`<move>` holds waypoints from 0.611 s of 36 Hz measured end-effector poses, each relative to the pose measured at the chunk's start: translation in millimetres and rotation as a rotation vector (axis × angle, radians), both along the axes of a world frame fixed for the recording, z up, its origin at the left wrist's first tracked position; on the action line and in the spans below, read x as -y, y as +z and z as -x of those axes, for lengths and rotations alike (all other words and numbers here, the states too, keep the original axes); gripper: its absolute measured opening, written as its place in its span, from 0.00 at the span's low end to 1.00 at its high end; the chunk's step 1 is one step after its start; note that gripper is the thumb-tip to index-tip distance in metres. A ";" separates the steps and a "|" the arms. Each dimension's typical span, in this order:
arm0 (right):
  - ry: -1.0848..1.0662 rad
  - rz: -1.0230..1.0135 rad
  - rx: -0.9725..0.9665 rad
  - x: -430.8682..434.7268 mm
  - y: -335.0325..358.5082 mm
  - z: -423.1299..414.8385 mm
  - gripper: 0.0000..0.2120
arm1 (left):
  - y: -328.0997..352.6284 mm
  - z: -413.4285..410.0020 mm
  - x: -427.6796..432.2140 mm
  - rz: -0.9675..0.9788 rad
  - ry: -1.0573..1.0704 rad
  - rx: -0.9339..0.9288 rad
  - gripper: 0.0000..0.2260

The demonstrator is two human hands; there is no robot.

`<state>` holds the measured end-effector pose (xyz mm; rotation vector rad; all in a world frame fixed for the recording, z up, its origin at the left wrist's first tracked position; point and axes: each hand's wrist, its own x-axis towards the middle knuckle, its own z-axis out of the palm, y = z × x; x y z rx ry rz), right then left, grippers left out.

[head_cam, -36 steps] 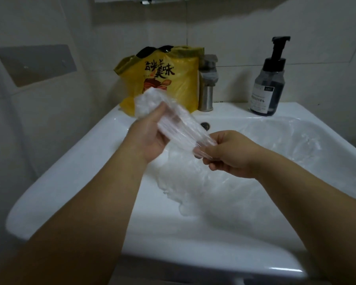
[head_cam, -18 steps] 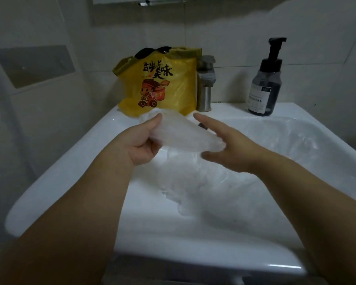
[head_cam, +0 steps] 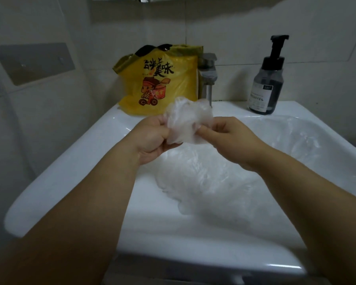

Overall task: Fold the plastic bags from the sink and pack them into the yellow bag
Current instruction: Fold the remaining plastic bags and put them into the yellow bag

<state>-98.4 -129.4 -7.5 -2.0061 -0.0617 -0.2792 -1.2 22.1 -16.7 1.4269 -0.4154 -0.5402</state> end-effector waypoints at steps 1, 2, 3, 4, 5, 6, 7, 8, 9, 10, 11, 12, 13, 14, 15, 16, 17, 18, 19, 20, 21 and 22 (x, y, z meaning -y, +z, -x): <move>-0.039 -0.042 -0.009 -1.4 -2.8 -2.4 0.11 | -0.9 0.3 1.0 -0.012 -0.005 0.020 0.24; -0.081 -0.078 -0.016 -3.0 -5.7 -5.0 0.11 | -1.7 1.2 2.1 -0.017 -0.015 0.036 0.24; -0.119 -0.110 -0.025 -4.2 -8.8 -7.4 0.11 | -2.2 2.0 3.1 -0.019 -0.028 0.050 0.24; -0.153 -0.143 -0.039 -5.8 -11.2 -9.2 0.10 | -2.8 2.6 3.5 -0.017 -0.042 0.057 0.24; -0.177 -0.178 -0.058 -7.0 -12.5 -11.1 0.09 | -2.8 3.1 3.8 -0.014 -0.056 0.060 0.23; -0.193 -0.218 -0.081 -8.5 -12.1 -12.3 0.07 | -2.9 3.2 3.7 -0.011 -0.070 0.061 0.23; -0.203 -0.269 -0.107 -8.7 -12.0 -13.6 0.05 | -3.3 2.8 3.4 -0.009 -0.082 0.059 0.24; -0.209 -0.342 -0.142 -8.7 -10.9 -14.6 0.03 | -3.5 2.3 3.1 -0.007 -0.097 0.057 0.24; -0.201 -0.444 -0.188 -7.6 -9.8 -15.1 0.04 | -3.9 2.1 2.7 -0.008 -0.116 0.054 0.25; -0.174 -0.563 -0.241 -6.8 -7.7 -14.6 0.07 | -4.2 2.0 2.1 -0.008 -0.134 0.052 0.25; -0.134 -0.674 -0.286 -5.2 -6.3 -13.9 0.09 | -4.5 2.1 1.8 -0.008 -0.154 0.053 0.26; -0.096 -0.757 -0.317 -3.6 -4.8 -12.8 0.11 | -5.6 2.0 2.0 -0.009 -0.171 0.059 0.26; -0.075 -0.800 -0.332 -2.5 -4.0 -12.3 0.13 | -6.0 2.6 1.6 -0.014 -0.189 0.069 0.27; -0.079 -0.819 -0.331 -1.5 -3.6 -11.9 0.16 | -6.4 3.5 1.6 -0.023 -0.206 0.076 0.28; -0.102 -0.817 -0.316 -0.5 -3.7 -12.1 0.17 | -5.8 4.7 1.5 -0.029 -0.220 0.078 0.27; -0.123 -0.806 -0.294 -0.4 -3.2 -12.4 0.18 | -4.8 5.6 0.8 -0.022 -0.235 0.079 0.27; -0.140 -0.788 -0.271 0.2 -3.3 -13.0 0.17 | -3.0 6.6 0.4 0.003 -0.251 0.065 0.26; -0.147 -0.766 -0.254 0.4 -3.4 -13.7 0.18 | -0.4 8.0 -0.2 0.045 -0.263 0.034 0.25; -0.151 -0.735 -0.243 0.8 -3.6 -14.2 0.22 | 1.9 9.7 -0.6 0.088 -0.257 -0.003 0.22; -0.159 -0.692 -0.241 1.1 -4.0 -14.6 0.27 | 3.2 10.7 -0.3 0.113 -0.232 -0.024 0.20; -0.171 -0.637 -0.242 1.7 -5.0 -15.0 0.32 | 3.6 11.2 0.6 0.096 -0.184 -0.013 0.20; -0.176 -0.568 -0.243 1.7 -5.5 -15.0 0.36 | 2.5 10.8 2.2 0.031 -0.127 0.033 0.21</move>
